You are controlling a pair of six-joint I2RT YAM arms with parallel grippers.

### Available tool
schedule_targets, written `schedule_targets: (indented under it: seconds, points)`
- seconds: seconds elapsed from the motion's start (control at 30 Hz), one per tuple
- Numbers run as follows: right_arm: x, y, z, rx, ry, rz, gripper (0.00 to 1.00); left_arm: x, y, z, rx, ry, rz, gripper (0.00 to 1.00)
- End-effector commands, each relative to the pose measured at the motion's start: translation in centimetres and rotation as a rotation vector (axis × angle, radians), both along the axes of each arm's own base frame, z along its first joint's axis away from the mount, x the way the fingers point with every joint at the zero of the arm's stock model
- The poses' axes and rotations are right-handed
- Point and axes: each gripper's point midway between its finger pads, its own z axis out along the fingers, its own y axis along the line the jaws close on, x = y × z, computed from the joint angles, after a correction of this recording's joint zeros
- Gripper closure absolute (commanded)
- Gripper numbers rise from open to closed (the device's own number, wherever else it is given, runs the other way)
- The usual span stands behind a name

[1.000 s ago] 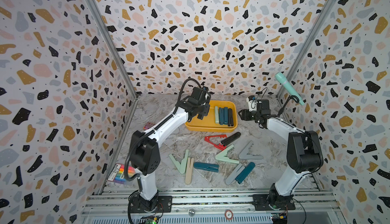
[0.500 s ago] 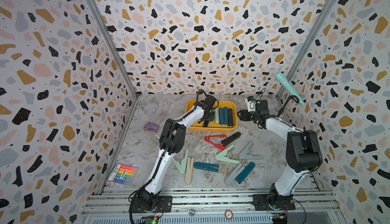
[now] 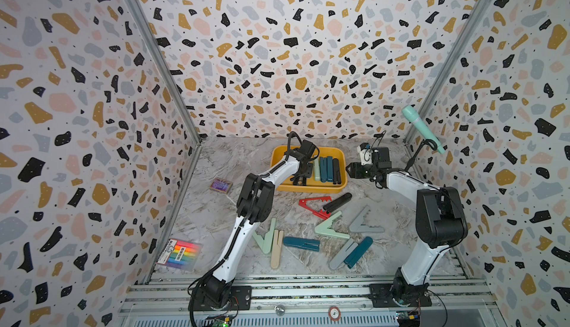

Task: Put the pruning pliers into the storage box
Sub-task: Place the pruning pliers in the storage box.

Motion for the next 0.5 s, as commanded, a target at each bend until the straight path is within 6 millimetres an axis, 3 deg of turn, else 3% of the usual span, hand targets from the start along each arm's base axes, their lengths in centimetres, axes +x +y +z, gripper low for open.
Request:
schedule_targets:
  seconds: [0.0,0.13,0.4,0.47]
  points:
    - [0.6,-0.1,2.0,0.02,-0.035,-0.005,0.31,0.2,0.2,-0.7,0.0,0.014,0.004,0.6]
    - [0.6,-0.3,1.9,0.023,-0.034,-0.008,0.31,0.5,0.6,0.0,0.007,-0.009,0.009,1.0]
    - [0.5,-0.3,1.7,0.029,-0.027,-0.009,0.31,1.2,0.0,1.8,-0.042,-0.045,0.032,1.0]
    - [0.6,-0.2,1.7,0.03,-0.029,-0.007,0.31,1.4,-0.4,1.7,-0.074,-0.041,0.043,0.89]
